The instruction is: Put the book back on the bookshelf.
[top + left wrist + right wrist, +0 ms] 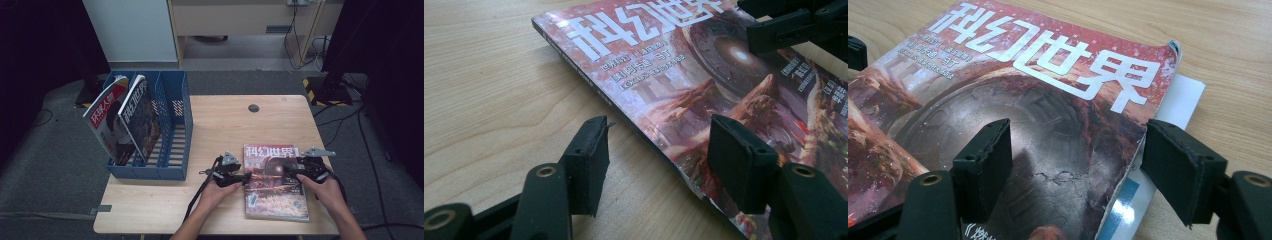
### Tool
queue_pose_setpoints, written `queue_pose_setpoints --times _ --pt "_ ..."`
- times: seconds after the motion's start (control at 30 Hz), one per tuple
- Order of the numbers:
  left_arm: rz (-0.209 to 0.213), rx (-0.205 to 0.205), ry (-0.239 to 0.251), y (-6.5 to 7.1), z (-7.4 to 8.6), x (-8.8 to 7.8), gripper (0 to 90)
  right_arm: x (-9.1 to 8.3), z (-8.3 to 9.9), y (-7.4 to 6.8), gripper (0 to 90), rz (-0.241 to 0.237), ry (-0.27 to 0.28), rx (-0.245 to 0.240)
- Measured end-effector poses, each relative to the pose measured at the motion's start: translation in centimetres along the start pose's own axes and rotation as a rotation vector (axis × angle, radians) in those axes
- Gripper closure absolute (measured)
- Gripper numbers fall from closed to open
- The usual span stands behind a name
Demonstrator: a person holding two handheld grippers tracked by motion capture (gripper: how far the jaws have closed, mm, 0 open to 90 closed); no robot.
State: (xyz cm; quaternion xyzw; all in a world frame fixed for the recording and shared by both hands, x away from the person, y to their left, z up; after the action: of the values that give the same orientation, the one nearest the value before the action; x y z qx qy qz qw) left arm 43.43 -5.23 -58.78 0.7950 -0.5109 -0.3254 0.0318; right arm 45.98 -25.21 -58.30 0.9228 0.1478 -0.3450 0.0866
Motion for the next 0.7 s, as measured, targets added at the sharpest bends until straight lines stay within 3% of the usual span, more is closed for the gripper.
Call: queue_pose_setpoints --times 0.3,0.7 --pt "0.053 0.004 0.002 1.0 0.2 0.6 44.8 0.0 0.0 0.0 28.3 0.003 -0.001 -0.005" --pt "0.012 -0.001 0.007 1.3 0.3 0.7 42.8 0.0 0.0 0.0 28.1 0.0 -0.003 -0.015"
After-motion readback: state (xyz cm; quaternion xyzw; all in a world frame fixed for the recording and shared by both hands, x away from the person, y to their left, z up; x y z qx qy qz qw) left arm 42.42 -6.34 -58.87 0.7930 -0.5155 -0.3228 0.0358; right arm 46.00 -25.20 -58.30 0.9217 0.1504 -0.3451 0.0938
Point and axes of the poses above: each handheld gripper's, and its own axes: x roughly forward along the jaws, z roughly out of its underside, y roughly to its right, the point moved 10 cm from there along x, roughly forward along the jaws, and after that the axes turned 13 degrees about z, right-handed, at the moved point
